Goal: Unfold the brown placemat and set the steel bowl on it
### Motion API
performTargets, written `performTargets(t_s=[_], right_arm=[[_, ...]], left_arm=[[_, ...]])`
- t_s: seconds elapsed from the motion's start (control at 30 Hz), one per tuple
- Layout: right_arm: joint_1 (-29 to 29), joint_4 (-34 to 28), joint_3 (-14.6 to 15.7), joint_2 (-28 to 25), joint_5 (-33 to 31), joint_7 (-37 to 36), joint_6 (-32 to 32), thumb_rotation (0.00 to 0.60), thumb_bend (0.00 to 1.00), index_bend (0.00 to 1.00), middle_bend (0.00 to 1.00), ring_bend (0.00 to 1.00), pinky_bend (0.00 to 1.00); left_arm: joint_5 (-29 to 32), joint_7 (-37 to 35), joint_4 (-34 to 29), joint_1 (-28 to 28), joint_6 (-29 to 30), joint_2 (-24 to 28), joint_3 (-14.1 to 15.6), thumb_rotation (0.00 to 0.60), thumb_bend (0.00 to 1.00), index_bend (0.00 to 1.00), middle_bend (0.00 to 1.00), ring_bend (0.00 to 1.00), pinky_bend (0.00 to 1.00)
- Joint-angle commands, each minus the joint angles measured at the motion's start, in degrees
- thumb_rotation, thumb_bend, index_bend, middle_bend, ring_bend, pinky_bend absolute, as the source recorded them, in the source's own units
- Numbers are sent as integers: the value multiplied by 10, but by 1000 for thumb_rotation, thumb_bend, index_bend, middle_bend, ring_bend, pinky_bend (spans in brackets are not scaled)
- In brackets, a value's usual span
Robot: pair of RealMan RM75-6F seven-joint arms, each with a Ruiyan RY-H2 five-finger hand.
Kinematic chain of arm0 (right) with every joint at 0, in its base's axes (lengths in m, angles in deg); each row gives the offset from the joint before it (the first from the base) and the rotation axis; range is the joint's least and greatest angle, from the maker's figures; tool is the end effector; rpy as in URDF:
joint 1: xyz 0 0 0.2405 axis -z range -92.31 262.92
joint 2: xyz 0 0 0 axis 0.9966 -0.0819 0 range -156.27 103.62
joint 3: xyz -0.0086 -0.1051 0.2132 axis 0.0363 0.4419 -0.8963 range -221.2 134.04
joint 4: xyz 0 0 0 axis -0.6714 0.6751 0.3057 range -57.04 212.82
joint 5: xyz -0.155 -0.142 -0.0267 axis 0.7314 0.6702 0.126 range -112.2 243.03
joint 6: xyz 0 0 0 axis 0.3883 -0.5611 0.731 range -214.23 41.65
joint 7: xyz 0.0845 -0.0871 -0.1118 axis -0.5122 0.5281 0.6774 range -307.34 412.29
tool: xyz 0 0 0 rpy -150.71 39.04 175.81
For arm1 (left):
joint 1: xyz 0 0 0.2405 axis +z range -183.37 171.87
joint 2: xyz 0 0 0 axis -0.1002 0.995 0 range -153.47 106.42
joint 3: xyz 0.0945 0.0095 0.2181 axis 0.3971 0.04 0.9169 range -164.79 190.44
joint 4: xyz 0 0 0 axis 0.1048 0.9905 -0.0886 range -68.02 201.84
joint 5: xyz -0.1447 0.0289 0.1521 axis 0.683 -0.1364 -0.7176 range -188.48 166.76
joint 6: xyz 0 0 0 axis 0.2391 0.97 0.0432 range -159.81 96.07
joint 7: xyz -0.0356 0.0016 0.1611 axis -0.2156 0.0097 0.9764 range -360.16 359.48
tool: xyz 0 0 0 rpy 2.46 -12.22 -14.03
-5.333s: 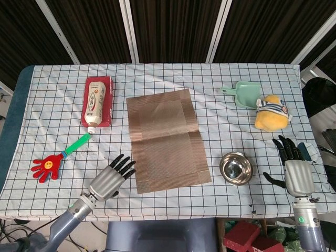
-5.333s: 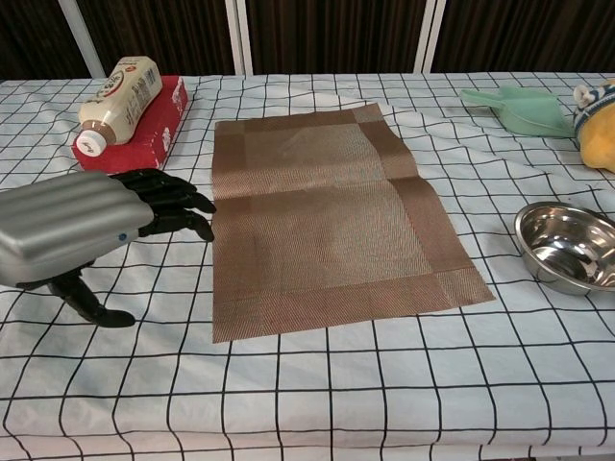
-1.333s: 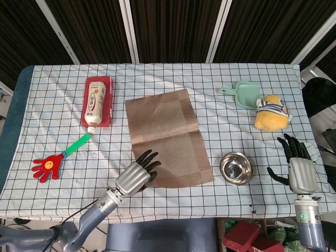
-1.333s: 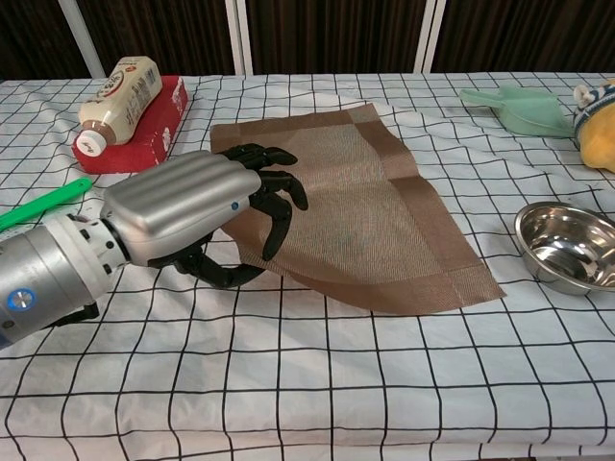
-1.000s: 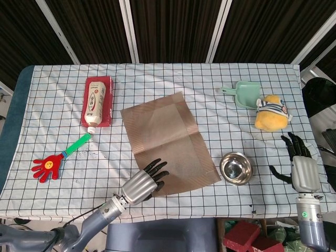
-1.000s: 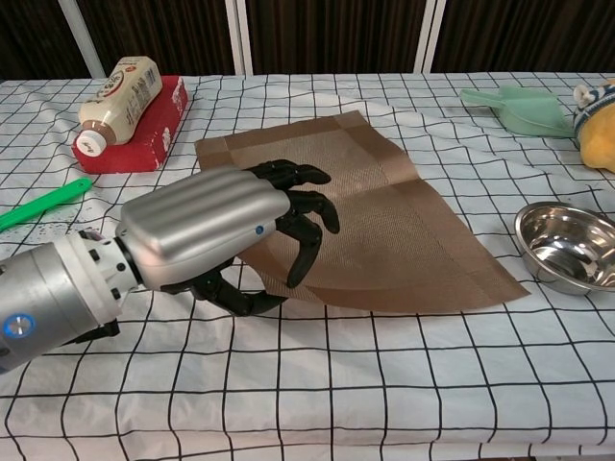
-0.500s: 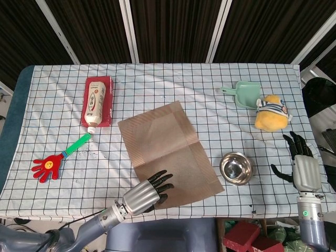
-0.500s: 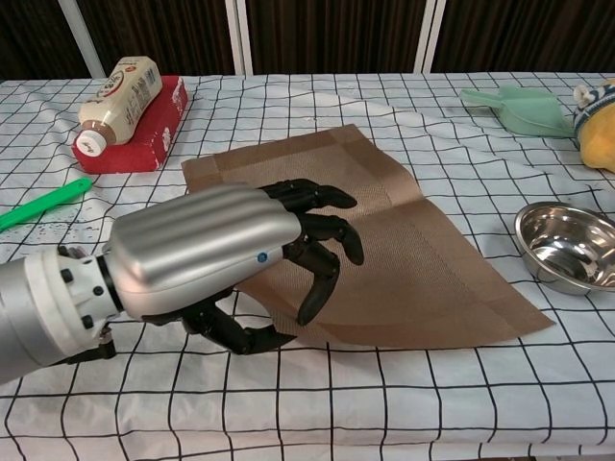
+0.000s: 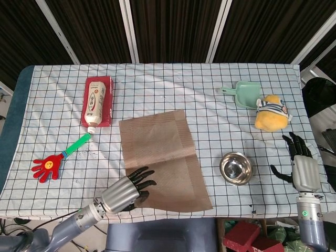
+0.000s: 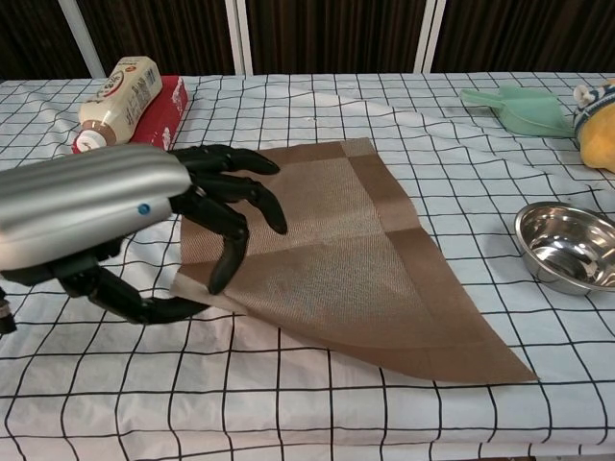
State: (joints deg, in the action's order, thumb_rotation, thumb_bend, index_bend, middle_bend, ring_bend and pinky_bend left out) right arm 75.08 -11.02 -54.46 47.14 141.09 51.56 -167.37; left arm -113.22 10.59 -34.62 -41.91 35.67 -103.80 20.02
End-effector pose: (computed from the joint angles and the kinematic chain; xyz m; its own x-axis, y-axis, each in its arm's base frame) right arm -0.2880 -0.2549 0.1267 0.2390 0.0867 0.9671 -0.9696 0.0748 0.2329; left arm -0.0905 0.2083 -0.0095 0.4450 0.2213 0.8678 0.6075 -0.7866 -0.1109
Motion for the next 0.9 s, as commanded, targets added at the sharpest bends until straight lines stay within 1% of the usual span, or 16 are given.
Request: performTargets(t_s=[0.03, 0.27, 0.43, 0.63, 0.9], right_arm=[[-1, -2, 2, -1, 0, 2, 5, 600, 181, 138, 37, 26, 161], [-2, -3, 5, -3, 1, 6, 9, 600, 181, 138, 37, 25, 161], [-2, -2, 6, -2, 2, 9, 10, 600, 182, 138, 37, 25, 161], [-3, -4, 7, -3, 2, 9, 12, 600, 182, 139, 37, 26, 161], [-3, -6, 8, -3, 3, 11, 13, 600, 182, 139, 37, 26, 161]], left_arm=[[17, -37, -3, 15, 22, 40, 3, 600, 402, 696, 243, 37, 71], [38, -81, 27, 34, 43, 83, 2, 600, 402, 696, 243, 37, 71], [57, -105, 58, 46, 52, 99, -4, 600, 402, 697, 243, 37, 71], [85, -120, 95, 57, 57, 104, -20, 600, 402, 696, 243, 37, 70], [132, -114, 145, 67, 51, 89, -48, 600, 402, 695, 243, 37, 69]])
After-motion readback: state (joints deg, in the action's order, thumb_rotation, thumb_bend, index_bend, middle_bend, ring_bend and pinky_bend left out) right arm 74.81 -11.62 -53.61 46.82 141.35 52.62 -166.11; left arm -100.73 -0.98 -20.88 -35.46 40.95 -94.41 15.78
